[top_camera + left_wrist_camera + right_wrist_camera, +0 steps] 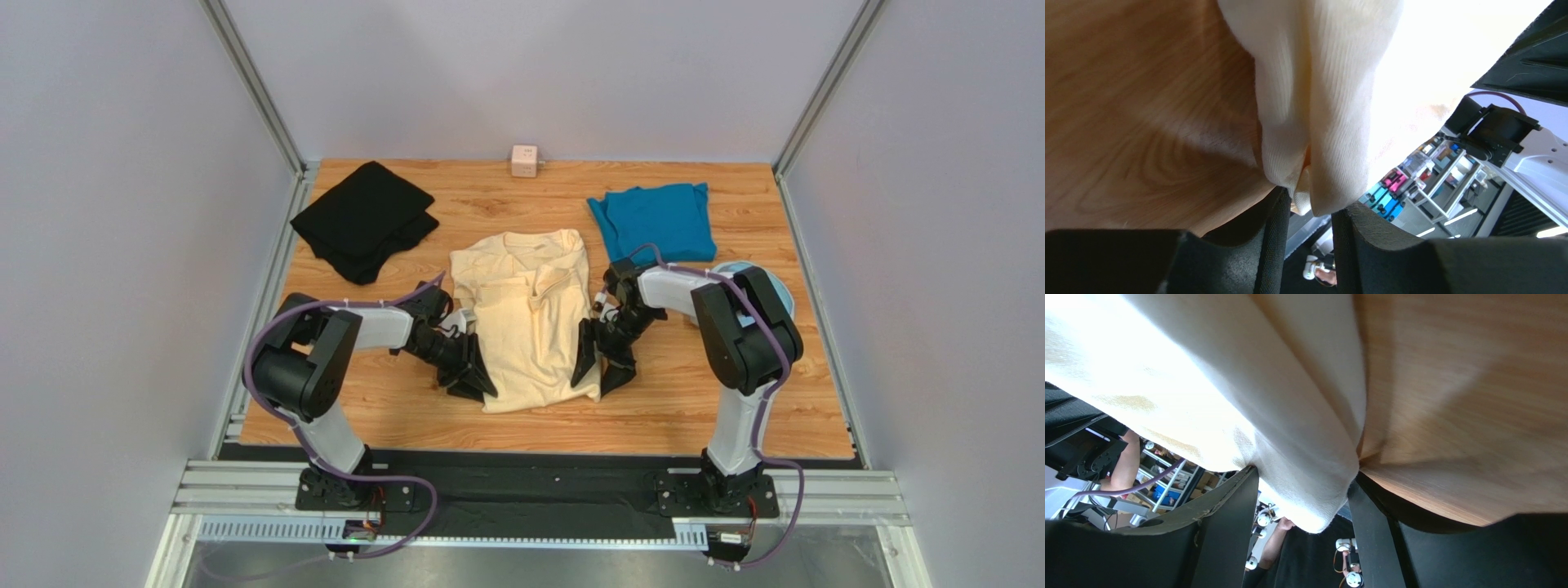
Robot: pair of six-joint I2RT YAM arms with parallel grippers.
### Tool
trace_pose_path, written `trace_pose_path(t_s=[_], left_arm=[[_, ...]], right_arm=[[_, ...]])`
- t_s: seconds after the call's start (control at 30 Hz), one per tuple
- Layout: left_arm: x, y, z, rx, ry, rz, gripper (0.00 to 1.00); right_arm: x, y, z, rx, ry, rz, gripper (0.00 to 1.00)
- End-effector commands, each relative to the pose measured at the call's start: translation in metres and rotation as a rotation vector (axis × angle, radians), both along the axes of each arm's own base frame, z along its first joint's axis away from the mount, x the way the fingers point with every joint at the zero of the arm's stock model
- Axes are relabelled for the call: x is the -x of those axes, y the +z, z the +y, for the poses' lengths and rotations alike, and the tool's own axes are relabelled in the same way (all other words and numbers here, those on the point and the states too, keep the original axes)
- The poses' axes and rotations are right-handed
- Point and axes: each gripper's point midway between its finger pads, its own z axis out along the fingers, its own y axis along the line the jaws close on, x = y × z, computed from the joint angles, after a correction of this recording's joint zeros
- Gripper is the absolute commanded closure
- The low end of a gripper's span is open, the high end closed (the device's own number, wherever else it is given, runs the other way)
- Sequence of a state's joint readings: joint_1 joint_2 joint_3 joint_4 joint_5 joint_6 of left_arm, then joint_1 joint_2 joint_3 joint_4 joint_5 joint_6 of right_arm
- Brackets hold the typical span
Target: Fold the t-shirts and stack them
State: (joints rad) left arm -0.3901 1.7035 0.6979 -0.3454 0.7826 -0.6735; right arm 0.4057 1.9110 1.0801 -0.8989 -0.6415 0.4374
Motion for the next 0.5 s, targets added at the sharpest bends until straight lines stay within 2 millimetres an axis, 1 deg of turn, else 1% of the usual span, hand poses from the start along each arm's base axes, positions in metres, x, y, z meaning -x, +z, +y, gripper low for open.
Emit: trace_pose_path(t_s=[0.0,0.07,0.1,0.13,0.17,0.2,0.23,0.33,0.43,0.47], left_arm=[[-0.010,-0.034,0.012,-0.113,0.013,-0.068,0.64],[-0.009,-0.035,0.012,-0.111,0.012,-0.065,0.70],[-0.010,-0.035,0.011,-0.105,0.010,-0.064,0.73],[-0.009,-0.035,0.011,-0.104,0.008,-0.063,0.81],[-0.009,-0.034,0.011,-0.103,0.007,-0.063,0.86],[-0.010,-0.033,0.011,-0.098,0.006,-0.072,0.91],[-0.008,-0.032,0.011,-0.100,0.005,-0.073,1.00],[-0.009,-0.023,0.011,-0.091,0.001,-0.100,1.00],[-0.014,-0.006,0.011,-0.078,0.002,-0.143,1.00],[-0.018,0.005,0.010,-0.067,0.005,-0.182,1.00]], right_arm=[[-0.005,-0.021,0.001,0.034,0.019,-0.046,0.41],[-0.004,-0.021,0.001,0.032,0.020,-0.043,0.47],[-0.003,-0.022,0.001,0.033,0.021,-0.040,0.59],[-0.002,-0.021,0.002,0.030,0.019,-0.040,0.67],[-0.003,-0.020,0.002,0.028,0.020,-0.045,0.75],[-0.003,-0.018,0.002,0.025,0.019,-0.047,0.91],[-0.004,-0.017,0.003,0.022,0.017,-0.051,0.99],[-0.005,-0.009,0.008,-0.013,0.013,-0.058,1.00],[-0.008,0.002,0.011,-0.035,0.013,-0.077,1.00],[-0.010,0.006,0.011,-0.041,0.015,-0.087,1.00]])
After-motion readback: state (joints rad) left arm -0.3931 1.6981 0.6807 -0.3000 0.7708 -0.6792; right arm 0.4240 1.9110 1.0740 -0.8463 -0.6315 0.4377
